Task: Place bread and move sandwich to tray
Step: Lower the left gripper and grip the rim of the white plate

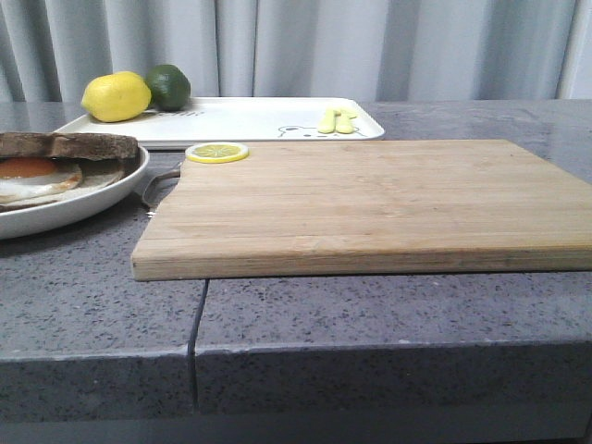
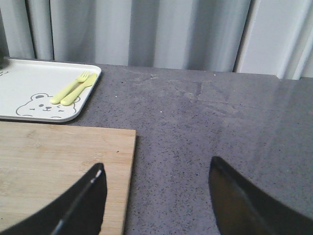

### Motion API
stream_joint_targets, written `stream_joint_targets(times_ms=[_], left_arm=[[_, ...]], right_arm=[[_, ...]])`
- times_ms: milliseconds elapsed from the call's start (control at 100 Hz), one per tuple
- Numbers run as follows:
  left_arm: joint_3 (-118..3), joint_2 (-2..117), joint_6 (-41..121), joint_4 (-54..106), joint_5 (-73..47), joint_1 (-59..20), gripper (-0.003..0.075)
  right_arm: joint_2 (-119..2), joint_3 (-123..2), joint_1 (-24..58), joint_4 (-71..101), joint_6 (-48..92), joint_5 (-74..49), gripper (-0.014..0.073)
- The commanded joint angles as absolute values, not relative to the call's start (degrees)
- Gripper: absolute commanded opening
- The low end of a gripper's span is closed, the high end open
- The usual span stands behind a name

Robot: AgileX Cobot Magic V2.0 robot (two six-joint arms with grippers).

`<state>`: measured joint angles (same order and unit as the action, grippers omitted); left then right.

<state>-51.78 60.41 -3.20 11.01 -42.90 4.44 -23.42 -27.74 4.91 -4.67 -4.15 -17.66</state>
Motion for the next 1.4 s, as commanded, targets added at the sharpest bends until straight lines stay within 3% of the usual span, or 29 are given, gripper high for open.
stream_joint_targets(times_ms=[0,460,1390], left_arm=[[-55.3,63.4,-3.5,11.6,-41.3,4.7,0.0351],[-57.9,74.1,-3.5,11.4,-41.2,4.7,0.0351],[-57.9,83.2,-3.5,11.4,-41.1,4.7,0.0351]], right_arm=[[-23.7,-29.3,4.6,-5.5,-4.4,-12.9,0.0456],[-23.7,-29.3,4.6,-5.5,-4.4,-12.9,0.0456],[-23.7,-29.3,4.6,-5.5,-4.4,-12.9,0.0456]])
